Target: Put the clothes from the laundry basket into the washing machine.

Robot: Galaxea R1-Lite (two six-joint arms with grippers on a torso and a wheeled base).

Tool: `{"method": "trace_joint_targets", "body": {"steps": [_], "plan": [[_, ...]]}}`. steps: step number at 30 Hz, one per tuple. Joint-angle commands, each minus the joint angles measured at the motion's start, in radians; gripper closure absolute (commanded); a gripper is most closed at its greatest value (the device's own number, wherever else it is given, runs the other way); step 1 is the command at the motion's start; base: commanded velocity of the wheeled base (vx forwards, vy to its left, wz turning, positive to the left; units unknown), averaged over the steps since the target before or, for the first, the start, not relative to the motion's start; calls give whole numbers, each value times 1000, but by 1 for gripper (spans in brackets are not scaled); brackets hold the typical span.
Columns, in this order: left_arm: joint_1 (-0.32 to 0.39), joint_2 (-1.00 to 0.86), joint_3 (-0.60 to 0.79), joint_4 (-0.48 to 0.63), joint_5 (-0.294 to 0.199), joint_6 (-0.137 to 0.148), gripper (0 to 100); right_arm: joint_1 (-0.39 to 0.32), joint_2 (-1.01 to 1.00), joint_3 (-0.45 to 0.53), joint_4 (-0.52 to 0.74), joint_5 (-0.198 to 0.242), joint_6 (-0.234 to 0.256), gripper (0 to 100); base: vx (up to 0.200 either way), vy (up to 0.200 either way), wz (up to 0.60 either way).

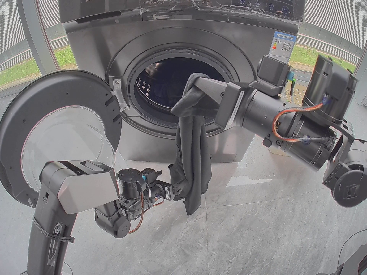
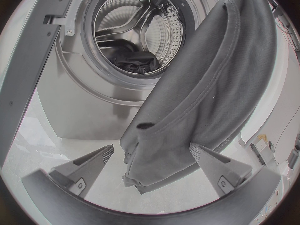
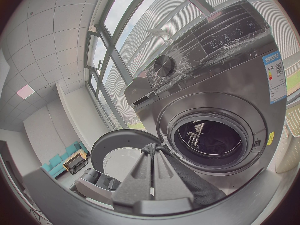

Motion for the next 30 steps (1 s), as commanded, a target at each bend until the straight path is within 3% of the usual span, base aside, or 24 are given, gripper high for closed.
{"method": "trace_joint_targets", "body": {"steps": [1, 15, 16, 30], "plan": [[3, 39, -31, 7, 0, -1, 0, 1, -5, 4, 0, 0, 0, 100, 0, 0, 0], [11, 77, -109, 46, -9, -7, 0, 9, -6, 4, 0, 0, -2, 100, 0, 0, 0], [11, 77, -117, 50, -13, -7, 100, 9, -6, 4, 0, -1, -2, 100, 0, 0, 0], [24, 89, -161, 22, -62, -13, 100, 7, -24, 32, 0, -1, -3, 100, 0, 0, 0]]}}
